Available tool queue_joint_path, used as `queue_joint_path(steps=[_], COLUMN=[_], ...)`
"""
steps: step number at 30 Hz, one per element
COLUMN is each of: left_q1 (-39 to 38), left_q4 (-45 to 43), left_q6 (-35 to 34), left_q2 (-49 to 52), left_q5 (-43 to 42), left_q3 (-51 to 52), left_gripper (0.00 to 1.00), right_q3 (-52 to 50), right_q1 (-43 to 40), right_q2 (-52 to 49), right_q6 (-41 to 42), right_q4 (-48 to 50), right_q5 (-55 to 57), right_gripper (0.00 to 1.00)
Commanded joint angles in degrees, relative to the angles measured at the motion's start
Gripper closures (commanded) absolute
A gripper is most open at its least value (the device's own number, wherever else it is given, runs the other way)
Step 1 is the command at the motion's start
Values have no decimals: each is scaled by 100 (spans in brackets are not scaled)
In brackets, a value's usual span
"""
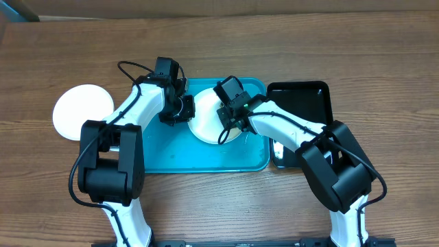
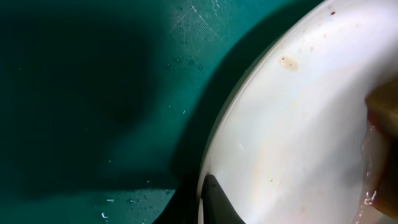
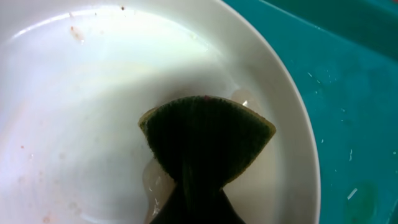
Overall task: Clean dirty plates on tray and stack at the side
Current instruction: 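Wipe the white plate with the sponge while the left gripper holds its rim, then drop the sponge in the black tray and raise the right gripper away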
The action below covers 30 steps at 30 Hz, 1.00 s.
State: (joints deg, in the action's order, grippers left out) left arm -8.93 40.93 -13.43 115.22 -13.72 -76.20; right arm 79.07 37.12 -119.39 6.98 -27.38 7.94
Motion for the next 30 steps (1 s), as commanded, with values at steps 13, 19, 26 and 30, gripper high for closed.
queue_joint_path(steps=[13, 19, 26, 30], left_q1=[-52, -52, -52, -52], left_q4=[13, 11, -9, -39], left_q6=[17, 17, 15, 15], left_q2=[136, 136, 136, 136], left_q5=[15, 15, 15, 13], left_q3=[105, 105, 105, 105], left_gripper=[93, 92, 78, 71], right_q3=[619, 1561, 1626, 1451], right_q1=[-468, -1233, -2286, -2754], right_q2=[-28, 562, 1165, 1165], right_q6=[828, 802, 256, 197], right_q4=[699, -243, -2356, -3508], right_q5=[-3773, -4105, -3132, -1971], right_gripper=[96, 96, 96, 96])
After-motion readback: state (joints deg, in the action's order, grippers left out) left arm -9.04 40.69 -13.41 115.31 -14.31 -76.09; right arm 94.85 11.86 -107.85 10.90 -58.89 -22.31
